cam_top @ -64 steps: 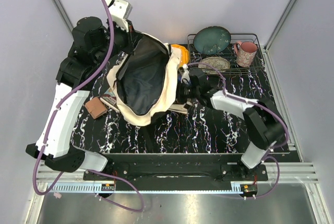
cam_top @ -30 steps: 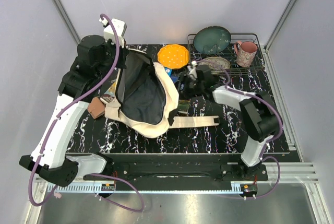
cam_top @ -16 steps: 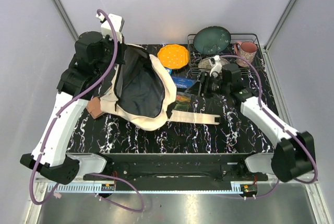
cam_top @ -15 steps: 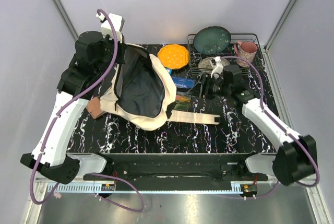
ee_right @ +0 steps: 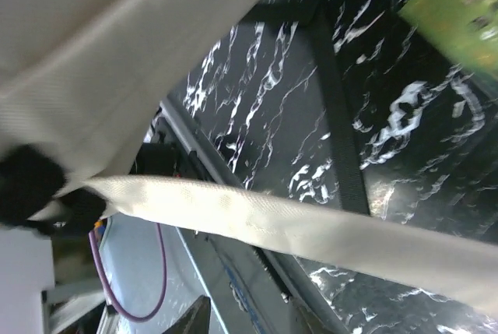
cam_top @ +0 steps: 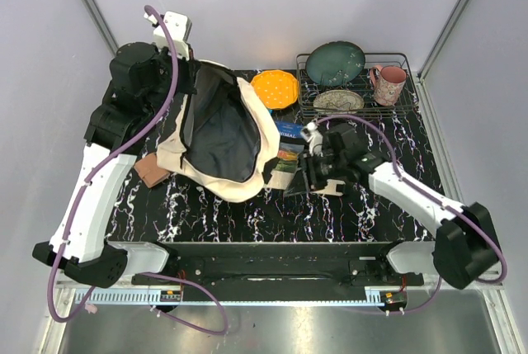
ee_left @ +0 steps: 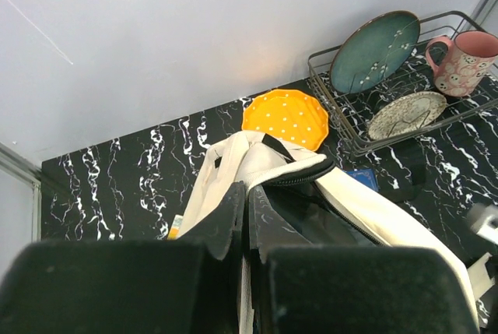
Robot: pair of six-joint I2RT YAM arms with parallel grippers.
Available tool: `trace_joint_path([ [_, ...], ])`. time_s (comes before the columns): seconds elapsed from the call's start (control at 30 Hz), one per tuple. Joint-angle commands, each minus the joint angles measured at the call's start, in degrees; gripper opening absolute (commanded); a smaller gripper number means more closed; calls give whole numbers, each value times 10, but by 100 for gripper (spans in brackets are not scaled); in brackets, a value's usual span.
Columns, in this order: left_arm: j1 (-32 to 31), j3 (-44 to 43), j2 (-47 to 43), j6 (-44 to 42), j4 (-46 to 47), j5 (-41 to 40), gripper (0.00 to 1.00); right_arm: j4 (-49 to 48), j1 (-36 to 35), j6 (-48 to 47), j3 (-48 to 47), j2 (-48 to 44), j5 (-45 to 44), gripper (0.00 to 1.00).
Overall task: Pack the student bag
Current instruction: Unzip the student bag at the center of the board.
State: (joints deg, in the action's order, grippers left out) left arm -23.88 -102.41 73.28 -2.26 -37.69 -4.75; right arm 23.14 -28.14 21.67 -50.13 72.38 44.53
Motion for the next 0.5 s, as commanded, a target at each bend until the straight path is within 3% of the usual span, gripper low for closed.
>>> trace_joint_path([
  [0.0, 4, -52, -11, 14, 83, 33, 0, -164, -53, 67, 12, 49, -14, 48],
  [0.1, 3, -50, -21, 16, 82, 63, 0, -248, -53, 102, -7, 94, -53, 48],
  [0.17, 3, -49, -27, 17, 82, 77, 0, -252, -52, 101, -69, 123, -62, 47],
  [0.3, 4, -50, -37, 19, 84, 113, 0, -305, -53, 129, -195, 225, 25, 46],
  [0.47, 3, -53, -40, 12, 87, 120, 0, -359, -61, 164, -276, 279, 64, 47],
])
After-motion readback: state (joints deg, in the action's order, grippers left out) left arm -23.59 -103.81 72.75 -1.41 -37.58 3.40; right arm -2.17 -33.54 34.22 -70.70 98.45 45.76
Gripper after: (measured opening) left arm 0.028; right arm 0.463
